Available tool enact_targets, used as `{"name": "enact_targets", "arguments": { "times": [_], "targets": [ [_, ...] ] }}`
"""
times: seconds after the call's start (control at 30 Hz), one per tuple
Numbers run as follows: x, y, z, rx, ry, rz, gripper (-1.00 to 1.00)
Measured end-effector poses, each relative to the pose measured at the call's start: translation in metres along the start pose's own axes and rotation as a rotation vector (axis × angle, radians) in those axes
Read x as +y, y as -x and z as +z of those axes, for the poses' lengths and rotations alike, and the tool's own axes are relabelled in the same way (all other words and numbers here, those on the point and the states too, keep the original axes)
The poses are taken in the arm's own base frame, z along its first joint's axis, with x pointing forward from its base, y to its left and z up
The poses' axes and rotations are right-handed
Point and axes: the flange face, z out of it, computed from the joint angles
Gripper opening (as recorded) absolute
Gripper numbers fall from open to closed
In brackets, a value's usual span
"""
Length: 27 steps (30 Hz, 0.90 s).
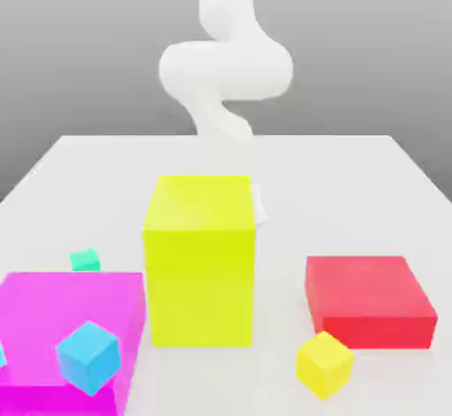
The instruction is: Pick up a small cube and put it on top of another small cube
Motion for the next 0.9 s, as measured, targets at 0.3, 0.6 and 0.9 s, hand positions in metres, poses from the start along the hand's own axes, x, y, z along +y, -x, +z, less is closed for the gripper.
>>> {"name": "enact_targets", "arguments": {
  "times": [0.3, 0.6, 0.9],
  "targets": [
    [0.004, 0.061, 0.168, -0.116, 0.217, 0.275, 0.0],
    [0.051, 0.155, 0.301, -0.187, 0.452, 0.532, 0.0],
    [0.127, 0.268, 0.388, -0.217, 0.701, 0.766, 0.0]
  ]
}}
